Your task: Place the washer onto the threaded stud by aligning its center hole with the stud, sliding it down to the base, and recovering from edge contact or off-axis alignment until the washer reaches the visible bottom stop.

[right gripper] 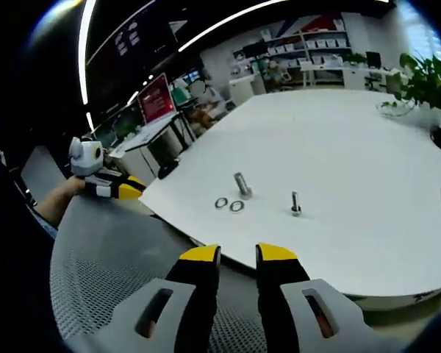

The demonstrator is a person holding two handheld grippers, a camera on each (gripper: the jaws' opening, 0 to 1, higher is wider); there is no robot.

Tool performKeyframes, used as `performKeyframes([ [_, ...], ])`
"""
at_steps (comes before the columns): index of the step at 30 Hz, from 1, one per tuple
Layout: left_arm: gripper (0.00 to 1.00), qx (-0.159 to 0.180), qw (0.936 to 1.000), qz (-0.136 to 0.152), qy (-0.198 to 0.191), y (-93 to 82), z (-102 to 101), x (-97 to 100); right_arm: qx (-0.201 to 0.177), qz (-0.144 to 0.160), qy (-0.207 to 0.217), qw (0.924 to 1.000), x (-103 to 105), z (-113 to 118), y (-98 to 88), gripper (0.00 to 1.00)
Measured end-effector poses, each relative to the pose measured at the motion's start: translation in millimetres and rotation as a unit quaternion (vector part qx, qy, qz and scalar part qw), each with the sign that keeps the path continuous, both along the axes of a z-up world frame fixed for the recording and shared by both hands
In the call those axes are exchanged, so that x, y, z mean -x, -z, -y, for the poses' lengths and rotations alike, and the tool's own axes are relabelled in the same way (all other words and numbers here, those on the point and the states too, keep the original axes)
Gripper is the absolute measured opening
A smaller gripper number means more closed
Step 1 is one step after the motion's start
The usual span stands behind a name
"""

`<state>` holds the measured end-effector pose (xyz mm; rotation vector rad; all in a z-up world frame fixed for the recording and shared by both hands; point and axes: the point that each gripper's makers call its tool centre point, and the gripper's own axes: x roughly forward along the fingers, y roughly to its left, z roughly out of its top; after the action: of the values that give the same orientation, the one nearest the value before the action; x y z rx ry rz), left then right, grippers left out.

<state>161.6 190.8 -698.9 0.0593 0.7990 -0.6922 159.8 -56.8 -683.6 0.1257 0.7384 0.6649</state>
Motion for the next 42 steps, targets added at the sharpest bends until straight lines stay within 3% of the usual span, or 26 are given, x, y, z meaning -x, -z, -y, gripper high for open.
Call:
performKeyframes([
  [4, 0.23, -0.058, 0.995, 0.008, 0.08, 0.6, 3, -6.8, -0.005, 0.003, 0.0, 1.0, 0, 0, -1.2, 0.22],
  [6, 0.22, -0.082, 0.9918, 0.016, 0.097, -4.7, 0, -20.3, -0.004, 0.004, 0.0, 1.0, -1, 1, -1.1, 0.22],
  [13, 0.22, -0.081, 0.9897, 0.039, 0.111, -26.1, 8, -65.4, 0.002, -0.003, 0.008, 1.0, -1, 3, 1.6, 0.22],
  [17, 0.22, -0.071, 0.9905, 0.05, 0.106, -34.9, 9, -67.7, 0.008, -0.008, 0.005, 0.9999, 0, 3, 3.2, 0.22],
  [21, 0.21, -0.068, 0.9911, 0.065, 0.094, -35.1, -3, -65.3, 0.016, -0.01, 0.003, 0.9998, 0, 3, 4.8, 0.21],
  [25, 0.2, -0.075, 0.9917, 0.045, 0.094, -18.3, -16, -63.4, 0.021, -0.017, 0.008, 0.9996, 2, 3, 7.0, 0.2],
  [30, 0.18, -0.096, 0.9864, 0.016, 0.133, 1.4, -9, -69.4, 0.027, -0.027, -0.012, 0.9992, 5, 1, 10.6, 0.2],
  [33, 0.19, -0.121, 0.9771, 0.004, 0.175, 17.5, -1, -76.5, 0.02, -0.02, -0.004, 0.9996, 2, 3, 8.3, 0.2],
  [36, 0.19, -0.157, 0.9607, -0.023, 0.228, 46.4, 13, -84.8, 0.019, -0.021, 0.006, 0.9996, 2, 4, 8.6, 0.2],
  [40, 0.21, -0.19, 0.9441, -0.053, 0.264, 79.1, 26, -94.1, 0.017, -0.02, 0.009, 0.9996, 2, 4, 7.8, 0.2],
  [42, 0.2, -0.187, 0.9433, -0.06, 0.268, 90.2, 37, -98.3, 0.017, -0.021, 0.005, 0.9996, 3, 3, 7.8, 0.2],
])
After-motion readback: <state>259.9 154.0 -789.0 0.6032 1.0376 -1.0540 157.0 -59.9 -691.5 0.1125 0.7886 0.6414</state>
